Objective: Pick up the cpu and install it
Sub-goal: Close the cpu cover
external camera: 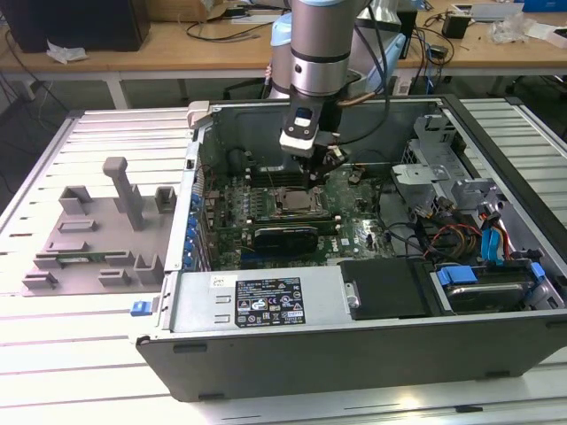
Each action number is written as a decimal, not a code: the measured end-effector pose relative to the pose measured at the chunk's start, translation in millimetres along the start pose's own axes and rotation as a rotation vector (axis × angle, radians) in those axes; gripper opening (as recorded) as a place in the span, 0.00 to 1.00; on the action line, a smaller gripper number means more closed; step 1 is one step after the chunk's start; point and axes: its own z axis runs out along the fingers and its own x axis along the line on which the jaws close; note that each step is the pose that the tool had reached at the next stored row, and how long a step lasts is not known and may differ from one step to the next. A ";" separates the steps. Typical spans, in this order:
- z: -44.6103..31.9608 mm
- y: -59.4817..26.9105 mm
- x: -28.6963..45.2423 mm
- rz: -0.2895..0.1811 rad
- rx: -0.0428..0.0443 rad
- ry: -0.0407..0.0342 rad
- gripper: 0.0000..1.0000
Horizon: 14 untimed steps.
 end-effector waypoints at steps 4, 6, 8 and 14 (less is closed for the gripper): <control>0.0 0.0 0.0 -0.143 -0.0022 -0.0033 0.11; 0.0 0.0 0.0 -0.189 -0.0029 -0.0045 0.11; 0.0 0.0 0.0 -0.243 -0.0035 -0.0060 0.11; 0.0 0.0 0.0 -0.382 -0.0049 -0.0099 0.11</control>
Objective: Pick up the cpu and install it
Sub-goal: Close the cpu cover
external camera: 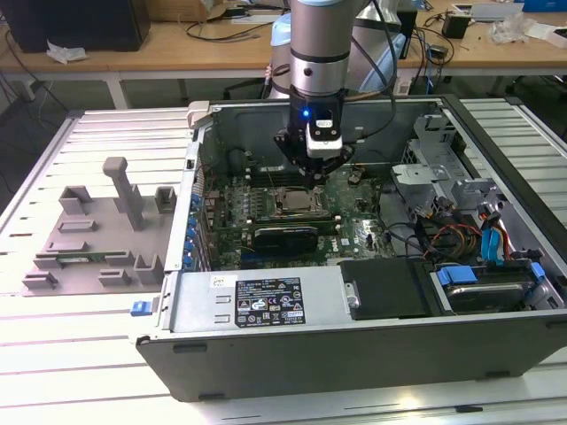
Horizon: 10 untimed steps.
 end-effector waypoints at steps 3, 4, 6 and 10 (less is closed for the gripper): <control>0.0 0.0 0.0 -0.075 -0.0004 -0.0022 0.11; 0.0 0.0 0.0 -0.126 -0.0008 -0.0037 0.11; 0.0 0.0 0.0 -0.164 -0.0010 -0.0049 0.11; 0.0 -0.1 0.2 -0.223 -0.0009 -0.0068 0.11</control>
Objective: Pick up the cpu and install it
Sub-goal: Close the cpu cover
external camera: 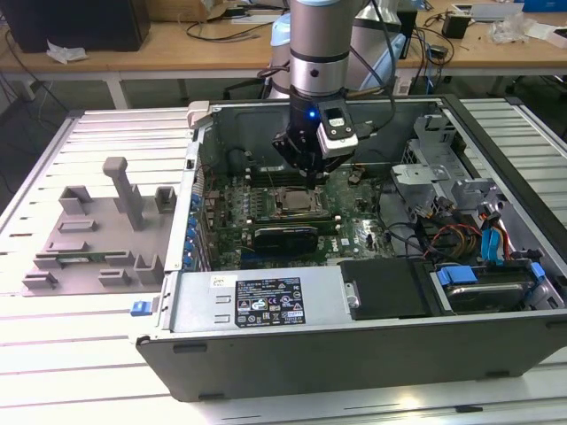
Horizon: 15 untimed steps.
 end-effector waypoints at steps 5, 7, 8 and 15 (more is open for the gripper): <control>0.1 -0.8 2.7 -0.005 0.0000 -0.0001 0.11; 0.4 -1.8 6.2 -0.011 -0.0003 -0.0003 0.11; 0.5 -2.3 8.1 -0.015 -0.0004 -0.0004 0.11; 2.3 -4.8 16.5 -0.042 -0.0007 -0.0010 0.11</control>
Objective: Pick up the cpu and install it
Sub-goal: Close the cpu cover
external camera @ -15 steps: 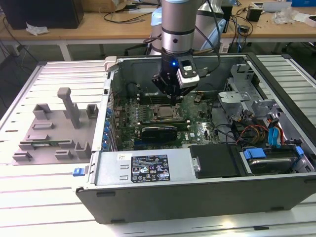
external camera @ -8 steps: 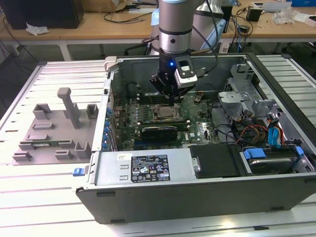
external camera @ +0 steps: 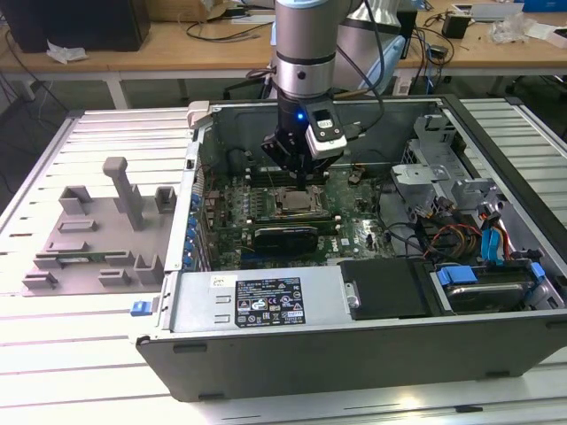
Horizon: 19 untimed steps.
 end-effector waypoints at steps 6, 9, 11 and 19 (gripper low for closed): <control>0.2 0.0 0.0 0.000 -0.0002 -0.0001 0.11; 1.2 0.1 0.0 -0.002 -0.0002 -0.0002 0.11; 1.7 -0.1 0.6 -0.008 -0.0005 -0.0005 0.11; 6.6 -1.4 6.8 -0.050 -0.0025 -0.0041 0.11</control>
